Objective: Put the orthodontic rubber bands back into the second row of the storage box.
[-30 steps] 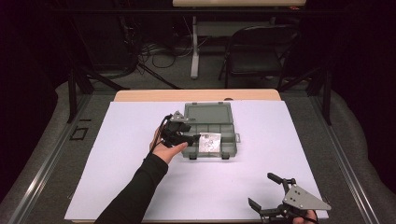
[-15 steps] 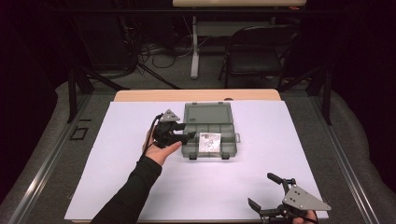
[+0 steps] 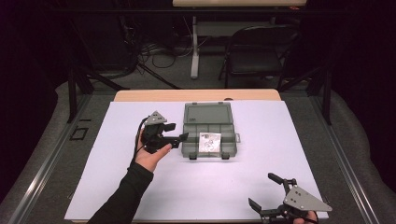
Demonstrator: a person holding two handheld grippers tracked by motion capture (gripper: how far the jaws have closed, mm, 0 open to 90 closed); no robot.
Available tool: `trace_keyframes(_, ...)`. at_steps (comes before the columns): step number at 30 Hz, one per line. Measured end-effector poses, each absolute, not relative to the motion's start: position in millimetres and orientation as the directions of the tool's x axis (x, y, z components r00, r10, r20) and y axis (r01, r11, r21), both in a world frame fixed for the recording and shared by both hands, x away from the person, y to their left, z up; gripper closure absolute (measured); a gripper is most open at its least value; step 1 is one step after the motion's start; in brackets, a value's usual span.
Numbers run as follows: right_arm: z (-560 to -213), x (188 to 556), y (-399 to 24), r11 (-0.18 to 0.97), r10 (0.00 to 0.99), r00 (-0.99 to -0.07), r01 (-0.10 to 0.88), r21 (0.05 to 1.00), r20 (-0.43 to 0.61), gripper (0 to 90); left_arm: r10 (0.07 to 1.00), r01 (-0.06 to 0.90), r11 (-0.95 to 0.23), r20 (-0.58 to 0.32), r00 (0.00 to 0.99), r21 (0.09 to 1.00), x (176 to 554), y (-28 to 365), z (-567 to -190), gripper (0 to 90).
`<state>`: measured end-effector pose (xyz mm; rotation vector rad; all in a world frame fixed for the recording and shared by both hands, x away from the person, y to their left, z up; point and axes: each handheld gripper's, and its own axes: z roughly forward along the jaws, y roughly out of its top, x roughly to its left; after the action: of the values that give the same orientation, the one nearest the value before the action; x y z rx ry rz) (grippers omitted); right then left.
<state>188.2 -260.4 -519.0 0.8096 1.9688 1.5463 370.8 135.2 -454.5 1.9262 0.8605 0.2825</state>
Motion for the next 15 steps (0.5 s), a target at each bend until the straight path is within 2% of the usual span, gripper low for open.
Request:
trace_keyframes(9, -519.4, 188.3, -259.8, 0.173, 0.718, -0.695, 0.147, 0.974, -0.023, 0.0, 0.649, 0.407, -0.227, -0.174, 0.741, 0.885, 347.1, 151.8, -445.5, 28.7)
trace_keyframes(11, -519.2, 188.3, -260.0, 0.174, 0.719, -0.694, 0.148, 0.974, -0.023, 0.0, 0.646, 0.392, -0.220, -0.167, 0.744, 0.893, 341.4, 156.7, -444.0, 23.7)
trace_keyframes(15, -519.5, 188.5, -259.4, 0.172, 0.719, -0.695, 0.143, 0.975, -0.025, 0.0, 0.654, 0.379, -0.199, -0.166, 0.738, 0.904, 331.0, 168.8, -443.3, 21.4)
